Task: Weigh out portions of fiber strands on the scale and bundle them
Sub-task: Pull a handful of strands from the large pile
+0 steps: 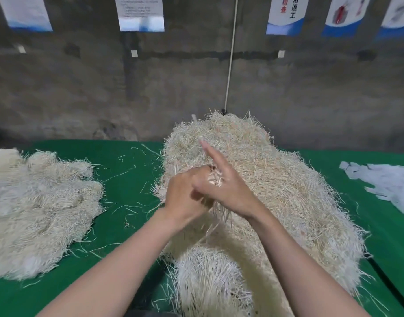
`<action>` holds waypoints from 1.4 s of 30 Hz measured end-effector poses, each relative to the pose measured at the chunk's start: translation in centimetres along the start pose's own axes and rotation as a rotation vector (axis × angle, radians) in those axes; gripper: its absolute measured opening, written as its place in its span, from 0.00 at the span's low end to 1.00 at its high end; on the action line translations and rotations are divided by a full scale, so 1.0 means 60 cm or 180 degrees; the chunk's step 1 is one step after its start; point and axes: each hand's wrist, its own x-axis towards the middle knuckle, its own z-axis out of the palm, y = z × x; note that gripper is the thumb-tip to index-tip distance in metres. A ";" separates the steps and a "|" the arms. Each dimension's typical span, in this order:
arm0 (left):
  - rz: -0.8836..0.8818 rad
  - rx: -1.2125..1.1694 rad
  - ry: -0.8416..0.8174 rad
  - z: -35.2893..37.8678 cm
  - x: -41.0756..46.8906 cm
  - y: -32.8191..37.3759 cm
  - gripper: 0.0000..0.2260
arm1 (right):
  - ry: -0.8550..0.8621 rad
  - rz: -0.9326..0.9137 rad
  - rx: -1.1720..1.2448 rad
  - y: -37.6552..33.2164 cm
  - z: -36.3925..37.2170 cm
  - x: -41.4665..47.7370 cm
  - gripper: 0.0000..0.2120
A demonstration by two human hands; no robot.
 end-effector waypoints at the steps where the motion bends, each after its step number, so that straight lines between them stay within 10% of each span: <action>1: 0.0054 0.0037 -0.0012 -0.013 -0.013 -0.001 0.08 | -0.0232 0.0124 0.0098 -0.001 0.015 -0.005 0.38; 5: -0.0003 -0.0156 -0.0394 -0.052 -0.078 -0.029 0.22 | -0.1109 0.1283 0.1286 0.011 0.060 -0.032 0.34; 11: -0.1318 -0.2031 -0.1765 -0.121 -0.131 -0.090 0.29 | -0.0685 0.2300 0.0769 0.023 0.134 -0.058 0.37; 17: -0.2796 -0.2696 0.0442 -0.190 -0.166 -0.188 0.06 | 0.0153 0.2383 0.0998 0.020 0.151 -0.057 0.24; 25: -0.4383 -0.6040 -0.1230 -0.140 -0.239 -0.168 0.43 | 0.0232 0.2174 0.1687 -0.013 0.258 -0.088 0.20; 32: -0.4262 -0.4875 -0.0588 -0.096 -0.285 -0.156 0.14 | -0.0329 0.0834 -0.0808 0.018 0.331 -0.164 0.24; 37: -0.4232 -0.3283 -0.0097 -0.066 -0.342 -0.161 0.29 | -0.0020 0.1511 0.0472 0.018 0.349 -0.207 0.46; 42: -0.4284 -0.3843 -0.0208 -0.069 -0.383 -0.152 0.38 | -0.0114 0.2582 0.1717 0.019 0.377 -0.245 0.57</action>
